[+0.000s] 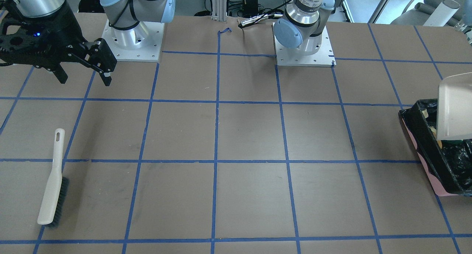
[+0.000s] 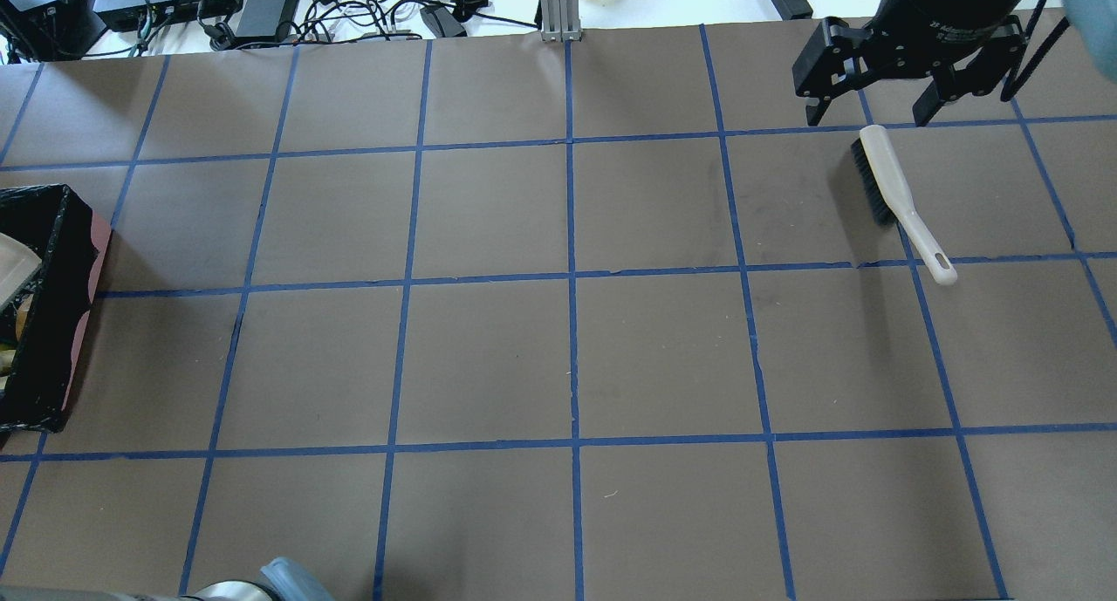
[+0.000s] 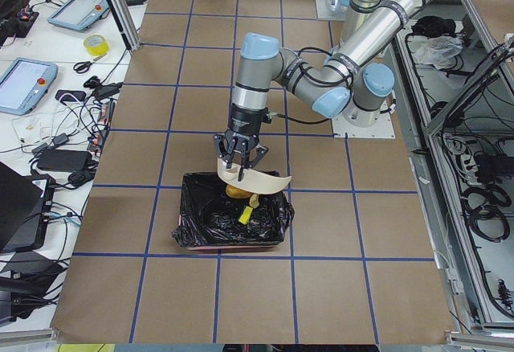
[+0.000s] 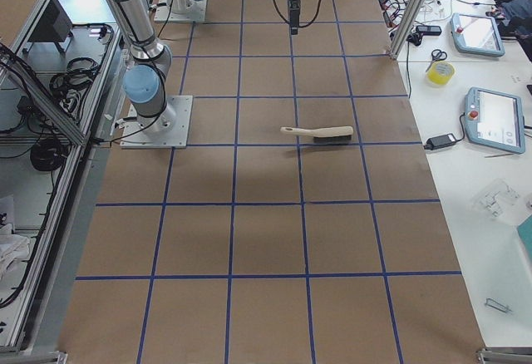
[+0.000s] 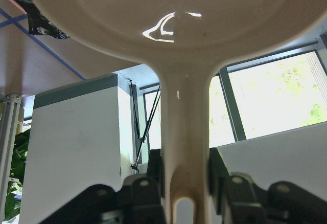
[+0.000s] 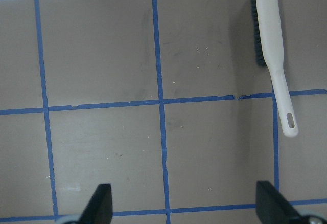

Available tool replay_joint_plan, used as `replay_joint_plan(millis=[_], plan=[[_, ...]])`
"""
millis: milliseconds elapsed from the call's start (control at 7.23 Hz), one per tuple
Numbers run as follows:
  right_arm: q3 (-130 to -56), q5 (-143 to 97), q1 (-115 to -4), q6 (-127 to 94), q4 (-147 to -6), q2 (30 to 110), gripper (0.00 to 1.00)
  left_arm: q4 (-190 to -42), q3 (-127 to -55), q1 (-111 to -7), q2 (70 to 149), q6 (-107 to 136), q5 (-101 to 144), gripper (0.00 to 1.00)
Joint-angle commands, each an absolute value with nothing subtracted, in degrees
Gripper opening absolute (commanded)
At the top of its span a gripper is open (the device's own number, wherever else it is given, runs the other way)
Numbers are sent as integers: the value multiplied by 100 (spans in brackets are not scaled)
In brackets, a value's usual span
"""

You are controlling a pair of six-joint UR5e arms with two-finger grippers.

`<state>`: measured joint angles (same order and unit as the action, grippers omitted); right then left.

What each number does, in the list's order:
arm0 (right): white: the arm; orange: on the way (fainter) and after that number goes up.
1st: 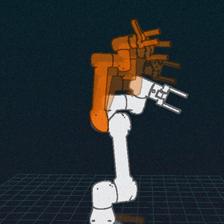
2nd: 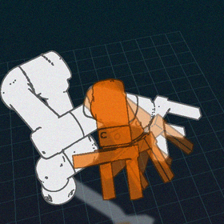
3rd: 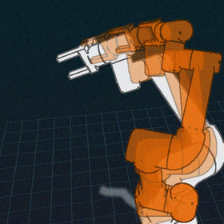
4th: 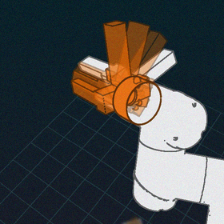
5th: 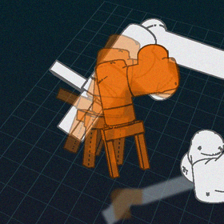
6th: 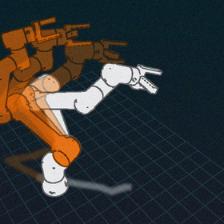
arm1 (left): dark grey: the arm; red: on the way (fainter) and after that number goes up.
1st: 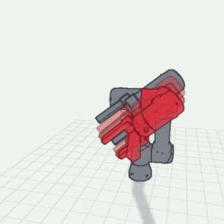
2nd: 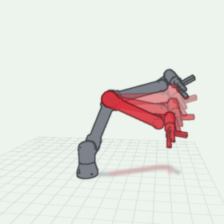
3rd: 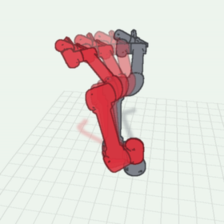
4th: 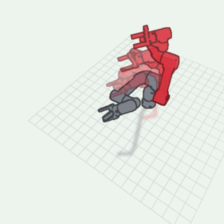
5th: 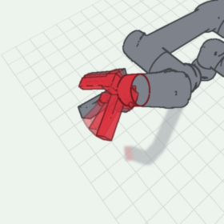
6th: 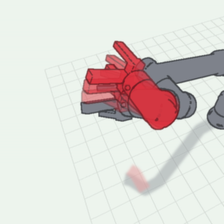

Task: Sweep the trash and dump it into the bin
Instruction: 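Raise the right gripper from the brush while the left holds the dustpan, then bring the empty dustpan back and lower it onto the table with the left gripper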

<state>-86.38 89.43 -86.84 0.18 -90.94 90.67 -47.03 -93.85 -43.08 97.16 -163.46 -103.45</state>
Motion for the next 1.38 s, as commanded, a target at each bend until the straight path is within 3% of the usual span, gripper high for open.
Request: replay_joint_plan(millis=[0, 553, 1245], plan=[[-8640, 8947, -8701, 26, -9044, 9097, 100, -7057, -8406, -4359, 9765, -15518, -9427, 0], [-8640, 8939, -8701, 26, -9035, 9097, 100, -7787, -8437, -6095, 9747, -12899, -9237, 0], [-8648, 8938, -8701, 26, -9035, 9097, 100, -7140, -9228, -7100, 10307, -10488, -9115, 0]])
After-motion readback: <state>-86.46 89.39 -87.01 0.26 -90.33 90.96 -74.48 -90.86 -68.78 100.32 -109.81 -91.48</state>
